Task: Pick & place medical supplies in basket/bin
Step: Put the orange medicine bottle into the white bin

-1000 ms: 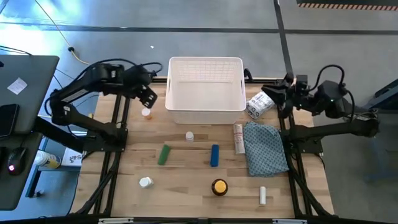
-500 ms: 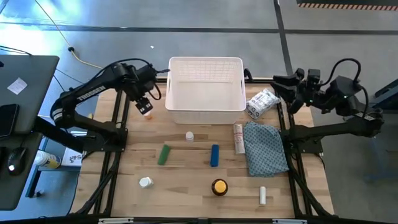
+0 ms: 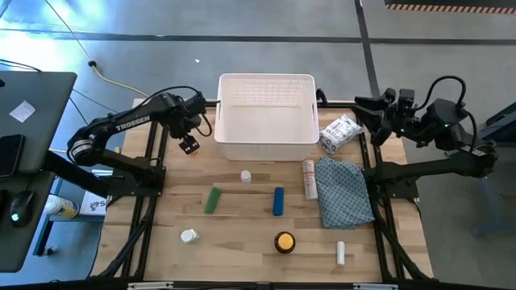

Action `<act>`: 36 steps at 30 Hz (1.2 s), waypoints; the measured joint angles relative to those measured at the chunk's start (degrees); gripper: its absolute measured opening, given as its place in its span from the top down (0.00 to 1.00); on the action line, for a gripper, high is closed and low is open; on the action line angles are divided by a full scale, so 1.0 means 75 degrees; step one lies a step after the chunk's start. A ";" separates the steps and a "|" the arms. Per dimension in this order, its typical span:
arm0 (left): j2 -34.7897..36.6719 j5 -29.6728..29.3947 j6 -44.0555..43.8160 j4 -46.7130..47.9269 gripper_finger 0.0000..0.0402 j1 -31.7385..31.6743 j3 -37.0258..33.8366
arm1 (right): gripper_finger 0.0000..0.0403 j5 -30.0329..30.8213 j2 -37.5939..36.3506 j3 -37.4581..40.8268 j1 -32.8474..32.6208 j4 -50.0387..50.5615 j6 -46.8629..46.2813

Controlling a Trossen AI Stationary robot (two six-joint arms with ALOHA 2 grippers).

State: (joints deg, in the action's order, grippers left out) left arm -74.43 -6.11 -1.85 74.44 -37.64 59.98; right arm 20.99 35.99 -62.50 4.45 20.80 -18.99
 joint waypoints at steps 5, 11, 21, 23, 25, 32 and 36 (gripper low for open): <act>-0.0112 0.0114 0.0009 -0.0605 0.16 -0.0175 -0.0064 | 0.53 0.0135 0.0000 0.0000 0.0001 0.0000 0.0001; -0.0799 0.0147 0.0050 -0.0563 0.14 -0.0503 -0.0072 | 0.53 0.0188 0.0000 0.0000 0.0002 0.0000 -0.0039; -0.1157 0.0359 0.0404 -0.0773 0.14 -0.0532 -0.0079 | 0.53 0.0185 0.0000 0.0000 0.0000 0.0000 -0.0087; -0.1157 0.0360 0.0414 -0.0889 0.14 -0.0532 -0.0147 | 0.53 0.0185 0.0000 0.0000 0.0003 0.0021 -0.0084; -0.1157 0.0361 0.0417 -0.1009 0.14 -0.0532 -0.0296 | 0.53 0.0185 0.0000 0.0000 0.0000 0.0073 -0.0076; -0.1157 0.0347 0.0238 -0.1248 0.19 -0.0532 -0.0665 | 0.53 0.0185 0.0000 0.0003 0.0003 0.0169 -0.0072; -0.1157 0.0375 0.0236 -0.1401 0.23 -0.0532 -0.0670 | 0.53 0.0185 0.0000 0.0003 0.0001 0.0169 -0.0071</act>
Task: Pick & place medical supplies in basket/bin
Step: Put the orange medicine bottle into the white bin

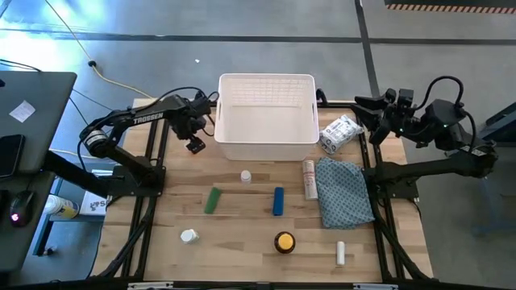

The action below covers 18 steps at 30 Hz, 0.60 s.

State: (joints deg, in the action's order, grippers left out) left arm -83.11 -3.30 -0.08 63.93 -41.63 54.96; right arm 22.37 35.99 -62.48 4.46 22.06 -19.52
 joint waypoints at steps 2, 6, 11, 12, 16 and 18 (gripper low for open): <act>0.0000 0.0024 0.0000 -0.0072 0.24 0.0000 -0.0003 | 0.53 0.0000 0.0000 0.0000 0.0002 0.0001 0.0002; -0.0006 0.0024 -0.0020 -0.0156 0.25 0.0000 -0.0003 | 0.53 -0.0003 0.0000 0.0000 -0.0001 0.0003 -0.0041; -0.0006 -0.0002 0.0038 -0.0150 0.25 0.0000 -0.0003 | 0.53 -0.0009 -0.0003 0.0000 0.0000 0.0124 -0.0135; -0.0006 -0.0002 0.0041 -0.0150 0.24 0.0000 -0.0003 | 0.53 -0.0015 -0.0001 0.0000 0.0002 0.0158 -0.0165; -0.0006 -0.0004 0.0046 -0.0142 0.24 0.0000 -0.0003 | 0.53 -0.0058 0.0000 0.0000 0.0001 0.0181 -0.0214; -0.0006 -0.0002 0.0124 -0.0127 0.24 0.0000 -0.0003 | 0.53 -0.0075 -0.0003 0.0000 0.0000 0.0180 -0.0217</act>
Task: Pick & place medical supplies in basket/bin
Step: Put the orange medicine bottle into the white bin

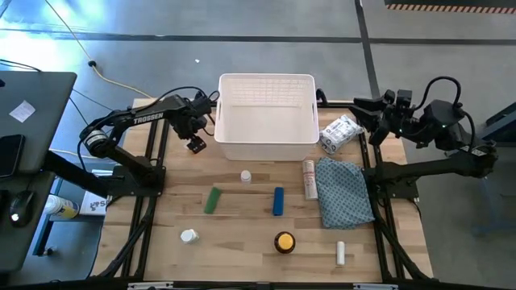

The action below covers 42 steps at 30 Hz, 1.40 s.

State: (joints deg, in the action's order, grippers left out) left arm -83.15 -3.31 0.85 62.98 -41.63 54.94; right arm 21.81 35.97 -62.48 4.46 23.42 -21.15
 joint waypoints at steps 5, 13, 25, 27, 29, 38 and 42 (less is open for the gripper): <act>0.0000 0.0170 0.0039 0.0181 0.24 0.0000 0.0000 | 0.53 -0.0041 0.0002 0.0000 0.0000 0.0001 -0.0003; 0.0000 0.0367 0.0090 0.0189 0.24 0.0000 0.0000 | 0.53 -0.0039 0.0002 0.0000 0.0001 0.0001 0.0017; 0.0000 0.0326 0.0258 0.0056 0.24 0.0000 -0.0001 | 0.53 -0.0039 0.0000 0.0000 0.0001 0.0001 0.0000; 0.0000 0.0323 0.0258 -0.0069 0.24 0.0000 -0.0057 | 0.53 -0.0041 0.0000 0.0000 0.0001 0.0001 -0.0002; 0.0000 0.0305 0.0247 -0.0061 0.24 0.0000 -0.0137 | 0.53 -0.0052 0.0000 0.0000 -0.0002 0.0000 -0.0003; 0.0000 0.0306 0.0112 0.0000 0.24 0.0000 -0.0289 | 0.53 -0.0106 0.0002 0.0000 -0.0002 0.0017 -0.0149; 0.0000 0.0319 0.0112 -0.0019 0.24 0.0000 -0.0289 | 0.53 -0.0106 0.0000 0.0000 -0.0002 0.0018 -0.0173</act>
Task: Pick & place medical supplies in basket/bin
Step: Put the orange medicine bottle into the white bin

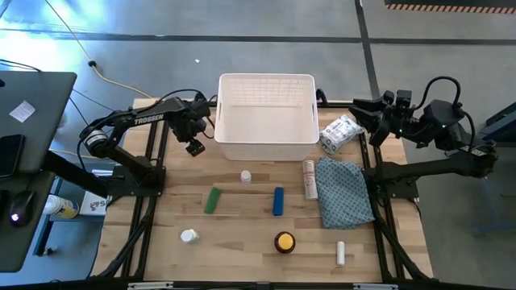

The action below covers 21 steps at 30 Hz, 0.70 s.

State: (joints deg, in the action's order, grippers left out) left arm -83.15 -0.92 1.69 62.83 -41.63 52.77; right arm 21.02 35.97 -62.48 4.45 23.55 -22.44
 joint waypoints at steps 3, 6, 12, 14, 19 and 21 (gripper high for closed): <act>0.0000 0.0005 -0.0003 -0.0012 0.24 0.0000 0.0000 | 0.53 -0.0023 0.0000 0.0000 0.0000 -0.0003 -0.0005; 0.0000 0.0008 -0.0004 -0.0012 0.24 0.0000 0.0000 | 0.53 -0.0023 0.0000 0.0000 0.0000 -0.0003 -0.0007; 0.0000 0.0011 -0.0067 -0.0004 0.24 0.0000 0.0000 | 0.53 -0.0025 0.0001 0.0000 0.0000 -0.0003 -0.0008; 0.0000 0.0011 -0.0067 -0.0001 0.24 0.0000 0.0000 | 0.53 -0.0026 0.0002 0.0000 0.0000 -0.0003 -0.0008; 0.0000 0.0011 -0.0073 0.0002 0.24 0.0000 0.0000 | 0.53 -0.0055 0.0001 0.0000 0.0000 -0.0006 -0.0008; 0.0000 0.0011 -0.0076 0.0002 0.24 0.0000 0.0000 | 0.53 -0.0071 0.0000 0.0000 0.0000 -0.0006 -0.0008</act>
State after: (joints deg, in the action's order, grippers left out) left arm -83.15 -0.84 1.13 62.85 -41.63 52.77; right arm 20.48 35.97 -62.48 4.45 23.51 -22.50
